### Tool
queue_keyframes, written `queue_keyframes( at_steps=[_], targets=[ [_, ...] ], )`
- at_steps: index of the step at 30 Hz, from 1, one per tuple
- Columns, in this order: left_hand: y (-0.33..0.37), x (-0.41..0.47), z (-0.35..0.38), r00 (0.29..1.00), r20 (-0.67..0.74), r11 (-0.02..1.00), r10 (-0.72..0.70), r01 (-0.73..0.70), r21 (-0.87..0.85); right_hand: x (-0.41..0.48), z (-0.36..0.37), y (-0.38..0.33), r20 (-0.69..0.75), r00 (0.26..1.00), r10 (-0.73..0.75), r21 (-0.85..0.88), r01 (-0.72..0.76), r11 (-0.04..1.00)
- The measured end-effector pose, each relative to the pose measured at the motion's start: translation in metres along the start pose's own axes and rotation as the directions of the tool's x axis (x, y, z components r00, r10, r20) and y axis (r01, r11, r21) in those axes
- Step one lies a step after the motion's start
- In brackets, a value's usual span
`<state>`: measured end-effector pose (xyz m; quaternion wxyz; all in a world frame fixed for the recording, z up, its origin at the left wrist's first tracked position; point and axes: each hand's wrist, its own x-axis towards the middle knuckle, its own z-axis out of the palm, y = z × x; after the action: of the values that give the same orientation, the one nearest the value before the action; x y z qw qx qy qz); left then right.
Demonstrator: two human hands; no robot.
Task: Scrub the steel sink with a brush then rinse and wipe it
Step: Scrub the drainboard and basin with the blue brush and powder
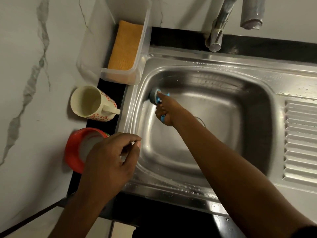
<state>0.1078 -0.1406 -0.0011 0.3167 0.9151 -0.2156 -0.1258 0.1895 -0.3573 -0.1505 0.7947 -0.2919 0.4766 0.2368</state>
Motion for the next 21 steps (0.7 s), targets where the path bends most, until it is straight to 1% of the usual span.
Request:
queue_keyframes(
  at_steps=[2, 4, 7, 11, 12, 13, 15, 17, 18, 19, 21],
  targets=[
    [0.002, 0.000, 0.000, 1.000, 0.014, 1.000, 0.009, -0.009, -0.020, -0.012, -0.004, -0.012, 0.063, 0.995, -0.078, -0.046, 0.081, 0.996],
    [0.004, -0.001, 0.001, 0.999, 0.028, 1.000, 0.018, -0.018, -0.018, -0.010, -0.008, -0.017, 0.093, 0.990, -0.103, -0.082, 0.111, 0.991],
    [0.004, -0.001, 0.002, 0.999, 0.032, 1.000, 0.010, -0.009, -0.022, 0.002, -0.012, -0.004, 0.094, 0.995, -0.019, -0.082, 0.026, 0.996],
    [0.008, 0.000, 0.007, 1.000, 0.015, 1.000, 0.005, -0.005, -0.002, -0.002, -0.028, 0.052, 0.124, 0.975, 0.186, -0.220, -0.156, 0.963],
    [0.009, 0.000, 0.008, 1.000, 0.013, 1.000, 0.013, -0.013, 0.008, -0.007, -0.029, 0.062, 0.136, 0.966, 0.219, -0.243, -0.181, 0.953],
    [0.010, 0.001, 0.008, 1.000, 0.014, 1.000, 0.015, -0.015, 0.006, -0.009, -0.029, 0.062, 0.152, 0.963, 0.220, -0.247, -0.179, 0.952],
    [0.012, 0.003, 0.008, 1.000, 0.016, 1.000, 0.016, -0.016, -0.004, -0.005, -0.022, 0.037, 0.185, 0.974, 0.132, -0.151, -0.104, 0.983],
    [0.011, 0.004, 0.007, 1.000, 0.011, 1.000, 0.006, -0.006, 0.002, 0.003, -0.010, -0.001, 0.165, 0.985, 0.041, 0.010, -0.043, 0.999],
    [0.011, 0.004, 0.005, 1.000, 0.013, 1.000, -0.006, 0.006, -0.002, 0.007, -0.006, -0.010, 0.137, 0.990, 0.038, 0.059, -0.047, 0.997],
    [0.011, 0.004, 0.004, 1.000, 0.017, 1.000, -0.016, 0.016, -0.011, 0.008, -0.005, -0.007, 0.121, 0.991, 0.049, 0.063, -0.057, 0.996],
    [0.012, 0.005, 0.003, 1.000, 0.008, 0.999, -0.024, 0.024, -0.023, 0.004, -0.012, 0.025, 0.122, 0.988, 0.094, -0.019, -0.092, 0.996]
  ],
)
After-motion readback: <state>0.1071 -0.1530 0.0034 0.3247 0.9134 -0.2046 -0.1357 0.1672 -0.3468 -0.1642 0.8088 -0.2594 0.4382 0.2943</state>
